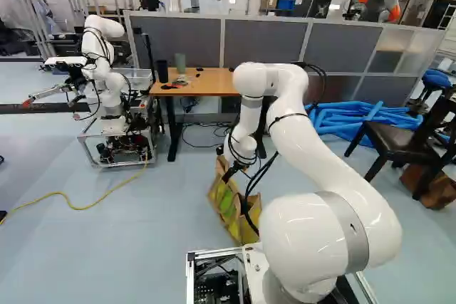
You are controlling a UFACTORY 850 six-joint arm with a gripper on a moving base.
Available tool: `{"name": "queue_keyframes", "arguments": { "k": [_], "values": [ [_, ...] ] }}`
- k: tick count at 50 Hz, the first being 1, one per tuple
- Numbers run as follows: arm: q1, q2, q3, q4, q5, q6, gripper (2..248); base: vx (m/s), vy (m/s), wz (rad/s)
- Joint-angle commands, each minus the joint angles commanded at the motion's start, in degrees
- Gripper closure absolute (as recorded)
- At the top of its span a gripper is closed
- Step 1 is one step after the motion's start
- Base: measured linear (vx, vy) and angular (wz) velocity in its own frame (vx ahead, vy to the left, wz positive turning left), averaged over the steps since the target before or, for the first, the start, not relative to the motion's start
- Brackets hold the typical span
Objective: Pick up the bag on the ground and place it on the table
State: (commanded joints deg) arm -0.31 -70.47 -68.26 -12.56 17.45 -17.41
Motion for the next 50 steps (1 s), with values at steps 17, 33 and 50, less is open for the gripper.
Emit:
{"name": "queue_keyframes", "arguments": {
  "k": [17,33,50],
  "values": [
    [0.0,-3.65,-3.02,0.0,0.0,0.0,3,0.0,0.0,0.0],
    [0.0,-7.09,-5.98,0.0,0.0,0.0,3,0.0,0.0,0.0],
    [-0.01,-10.76,-9.25,0.0,0.0,0.0,3,0.0,0.0,0.0]
  ]
}}
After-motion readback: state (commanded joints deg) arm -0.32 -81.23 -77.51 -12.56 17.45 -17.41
